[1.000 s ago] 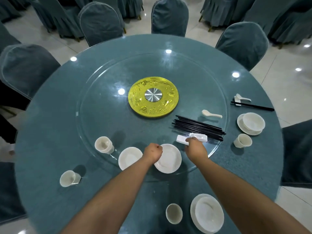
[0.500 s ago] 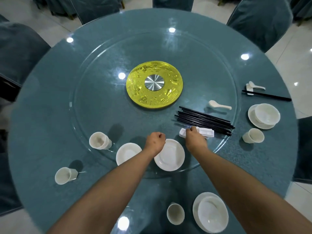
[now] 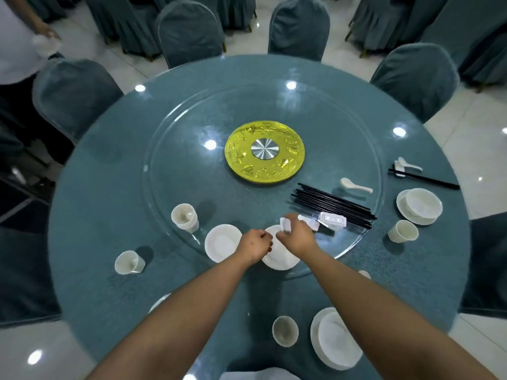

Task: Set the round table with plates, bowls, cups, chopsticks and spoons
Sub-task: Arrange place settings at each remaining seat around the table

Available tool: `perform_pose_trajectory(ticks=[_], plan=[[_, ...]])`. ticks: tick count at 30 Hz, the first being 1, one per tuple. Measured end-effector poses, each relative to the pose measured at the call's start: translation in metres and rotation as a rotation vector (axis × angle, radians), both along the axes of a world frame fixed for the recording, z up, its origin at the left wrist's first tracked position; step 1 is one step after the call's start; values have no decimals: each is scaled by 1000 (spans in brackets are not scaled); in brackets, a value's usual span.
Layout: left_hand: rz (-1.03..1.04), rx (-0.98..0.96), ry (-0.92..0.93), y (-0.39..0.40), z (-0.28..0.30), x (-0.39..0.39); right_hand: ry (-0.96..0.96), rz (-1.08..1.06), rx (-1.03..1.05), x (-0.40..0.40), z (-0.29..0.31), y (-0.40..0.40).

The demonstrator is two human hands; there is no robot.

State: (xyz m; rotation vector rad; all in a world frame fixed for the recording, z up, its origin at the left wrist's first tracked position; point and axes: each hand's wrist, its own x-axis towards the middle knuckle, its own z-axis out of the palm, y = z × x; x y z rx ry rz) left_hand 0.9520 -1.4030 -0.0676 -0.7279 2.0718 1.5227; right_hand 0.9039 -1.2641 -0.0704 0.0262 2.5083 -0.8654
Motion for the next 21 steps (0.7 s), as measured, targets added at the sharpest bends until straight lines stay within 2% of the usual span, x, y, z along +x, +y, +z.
perform_pose_trajectory(ticks=[4,10,15,21], plan=[[173,177,-43,-7,12,44,-105,-114,-60,36,6,-20],[348,260,-91,-34,7,111,-337,-268,-229,98,-8,-60],[410,78,-129,-55,-14,154,-462,-388,-367,144,-34,-85],[384,-193,-209,-69,-39,188,-496,-402,-275,178,-62,-102]])
